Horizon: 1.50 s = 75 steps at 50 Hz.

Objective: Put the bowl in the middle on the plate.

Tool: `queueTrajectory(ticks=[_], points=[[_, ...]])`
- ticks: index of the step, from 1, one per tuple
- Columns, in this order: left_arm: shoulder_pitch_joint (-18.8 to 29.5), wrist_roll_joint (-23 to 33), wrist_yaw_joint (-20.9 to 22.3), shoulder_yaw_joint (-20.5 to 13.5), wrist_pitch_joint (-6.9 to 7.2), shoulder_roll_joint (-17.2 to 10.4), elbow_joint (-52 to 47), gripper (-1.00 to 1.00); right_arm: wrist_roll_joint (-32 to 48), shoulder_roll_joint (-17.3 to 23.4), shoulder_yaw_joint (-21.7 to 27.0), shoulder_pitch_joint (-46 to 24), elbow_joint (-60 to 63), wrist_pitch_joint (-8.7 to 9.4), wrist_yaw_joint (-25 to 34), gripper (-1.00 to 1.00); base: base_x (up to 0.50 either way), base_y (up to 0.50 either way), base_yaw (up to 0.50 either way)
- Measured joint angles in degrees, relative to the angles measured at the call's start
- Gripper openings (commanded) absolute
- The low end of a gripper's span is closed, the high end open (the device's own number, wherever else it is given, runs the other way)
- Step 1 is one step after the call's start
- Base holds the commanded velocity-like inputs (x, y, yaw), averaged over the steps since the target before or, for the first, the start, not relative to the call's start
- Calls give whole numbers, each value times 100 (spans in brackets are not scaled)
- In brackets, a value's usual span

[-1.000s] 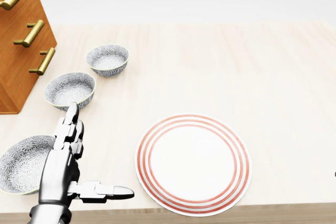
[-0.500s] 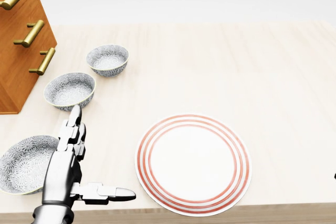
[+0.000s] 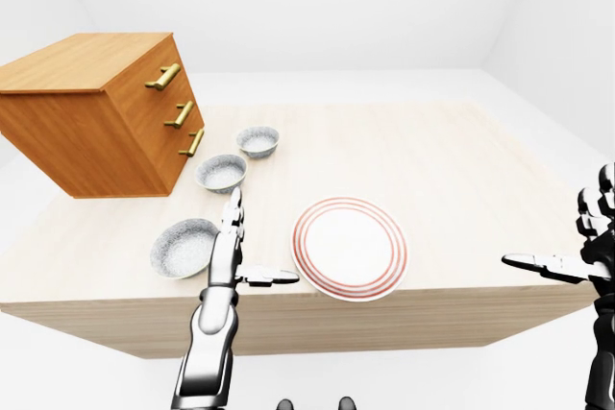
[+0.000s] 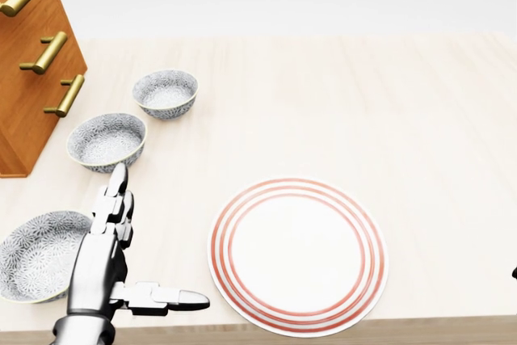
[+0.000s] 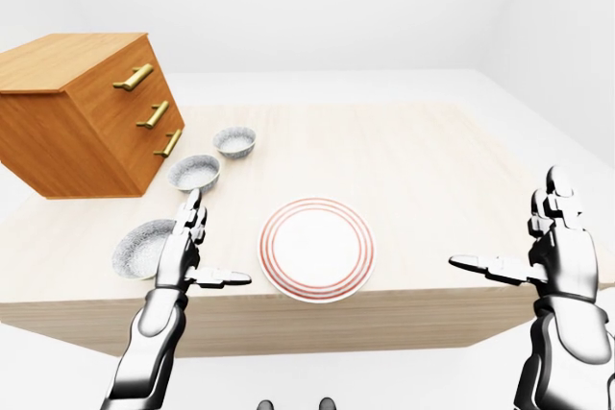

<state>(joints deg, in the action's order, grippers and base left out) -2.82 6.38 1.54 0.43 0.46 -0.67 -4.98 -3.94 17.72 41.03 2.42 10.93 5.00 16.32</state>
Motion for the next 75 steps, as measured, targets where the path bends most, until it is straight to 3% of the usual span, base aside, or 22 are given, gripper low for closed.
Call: queueTrajectory(ticks=[20,49,63,68,75], points=[[4,15,7,9,10,4,10,100,8,-24,-4,35,109,0,107,100,41,0,0],[41,49,11,-5,-44,-8,-169,100,11,-34,-2,24,68,0,74,100,1,0,0],[469,648,106,-161,253,-222,-483,100,1,-49,-6,34,51,0,102,100,0,0,0],[699,905,297,-279,437,-339,-626,100,-9,-47,-11,37,34,0,103,100,0,0,0],[1070,1257,615,-437,454,-531,-818,100,-12,-53,-5,49,44,0,118,100,0,0,0]])
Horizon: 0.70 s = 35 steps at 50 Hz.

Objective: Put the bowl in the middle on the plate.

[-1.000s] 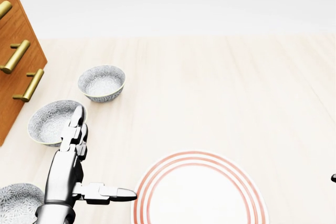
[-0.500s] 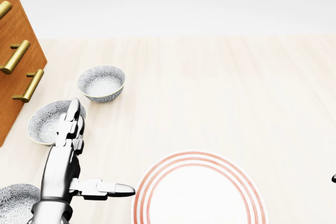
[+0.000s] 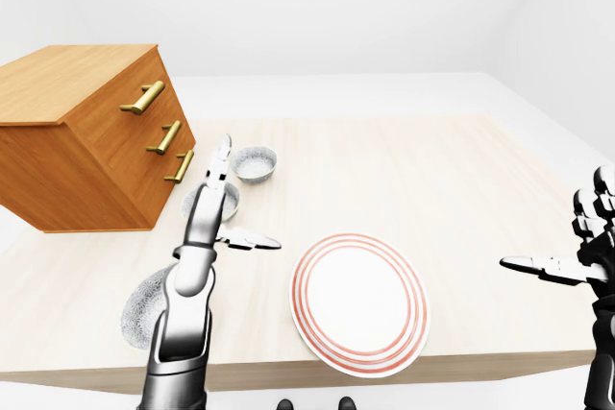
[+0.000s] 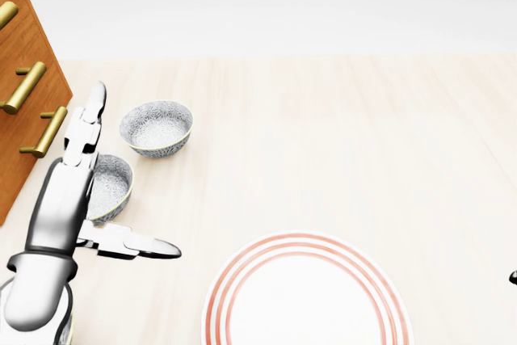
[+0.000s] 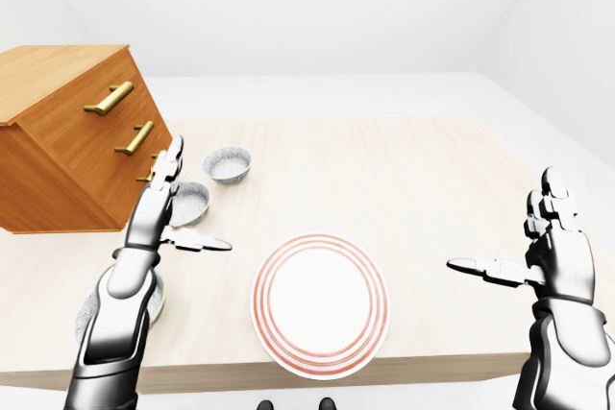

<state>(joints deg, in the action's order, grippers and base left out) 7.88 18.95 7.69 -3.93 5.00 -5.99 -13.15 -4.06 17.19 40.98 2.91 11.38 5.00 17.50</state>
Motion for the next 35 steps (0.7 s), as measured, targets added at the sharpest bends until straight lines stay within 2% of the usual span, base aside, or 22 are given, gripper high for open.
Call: queueTrajectory(ticks=[14,35], points=[[708,770,550,-265,0,-437,-90,100,15,-13,-6,10,1,0,17,100,0,0,0],[1399,1922,1332,-487,0,-1015,93,100,28,-12,-38,7,-89,0,-4,100,0,0,0]])
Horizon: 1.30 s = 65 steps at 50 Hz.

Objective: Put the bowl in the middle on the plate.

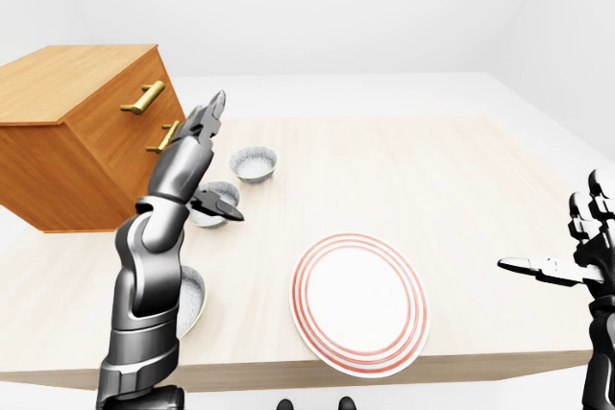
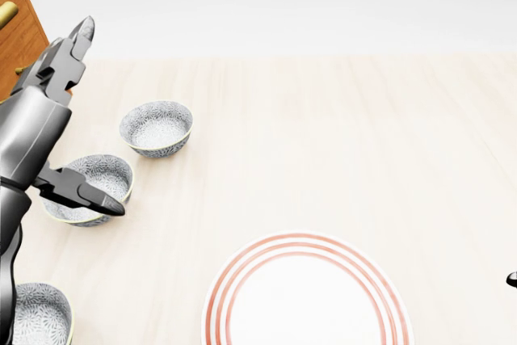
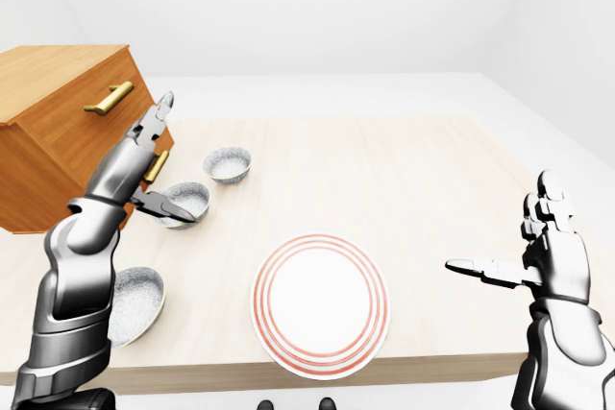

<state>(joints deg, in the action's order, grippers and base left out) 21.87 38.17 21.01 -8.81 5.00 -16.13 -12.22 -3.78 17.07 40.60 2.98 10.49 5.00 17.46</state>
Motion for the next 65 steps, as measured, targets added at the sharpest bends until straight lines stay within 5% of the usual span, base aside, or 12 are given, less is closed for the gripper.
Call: queueTrajectory(ticks=[33,57,65], points=[[667,1136,1048,-63,-460,-520,825,100,-1,37,-42,-2,-164,0,-36,100,0,0,0],[833,1273,1580,-52,-418,-611,1147,100,30,14,-7,2,-48,0,10,100,0,0,0],[902,1334,1706,-26,-521,-669,1303,100,40,12,-15,1,-65,0,7,100,0,0,0]])
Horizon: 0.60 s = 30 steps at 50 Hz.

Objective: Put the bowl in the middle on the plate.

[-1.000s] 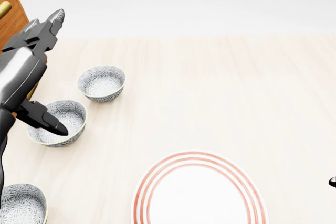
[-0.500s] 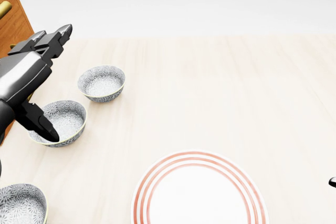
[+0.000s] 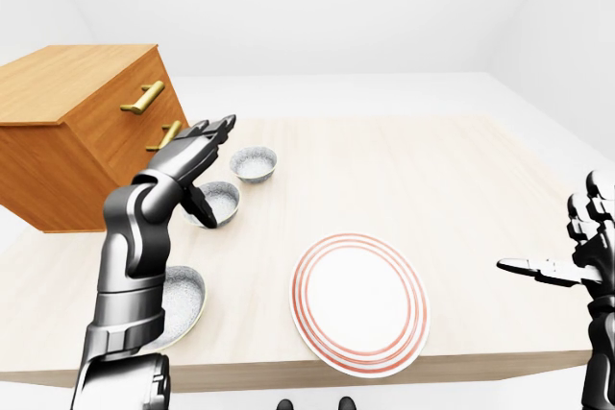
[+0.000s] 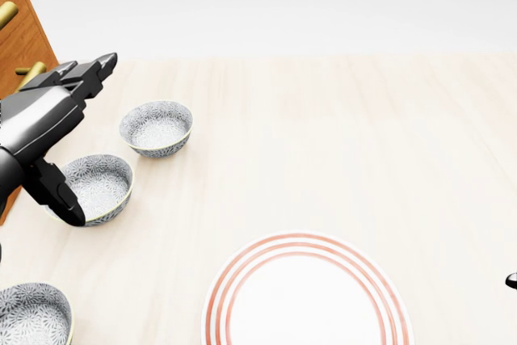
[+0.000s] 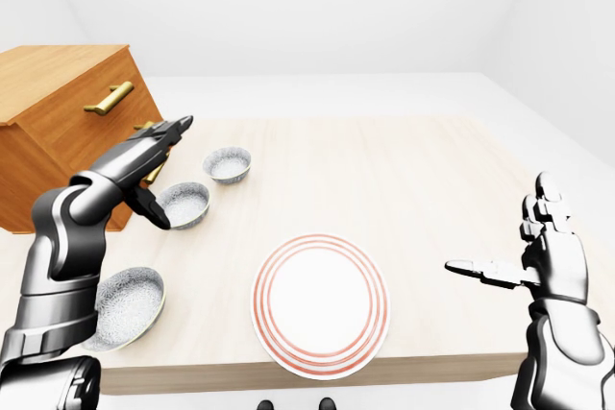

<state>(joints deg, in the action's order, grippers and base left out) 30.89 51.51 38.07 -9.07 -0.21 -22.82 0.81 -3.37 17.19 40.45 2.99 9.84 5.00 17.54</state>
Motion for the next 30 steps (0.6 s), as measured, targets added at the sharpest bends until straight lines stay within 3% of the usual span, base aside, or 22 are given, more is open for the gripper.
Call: queueTrajectory(ticks=[16,30], points=[[51,231,44,62,-298,-11,237,100,8,34,-75,-34,-234,0,-57,100,0,0,0],[57,443,114,113,-428,28,374,100,5,-5,-6,13,63,0,-4,100,0,0,0]])
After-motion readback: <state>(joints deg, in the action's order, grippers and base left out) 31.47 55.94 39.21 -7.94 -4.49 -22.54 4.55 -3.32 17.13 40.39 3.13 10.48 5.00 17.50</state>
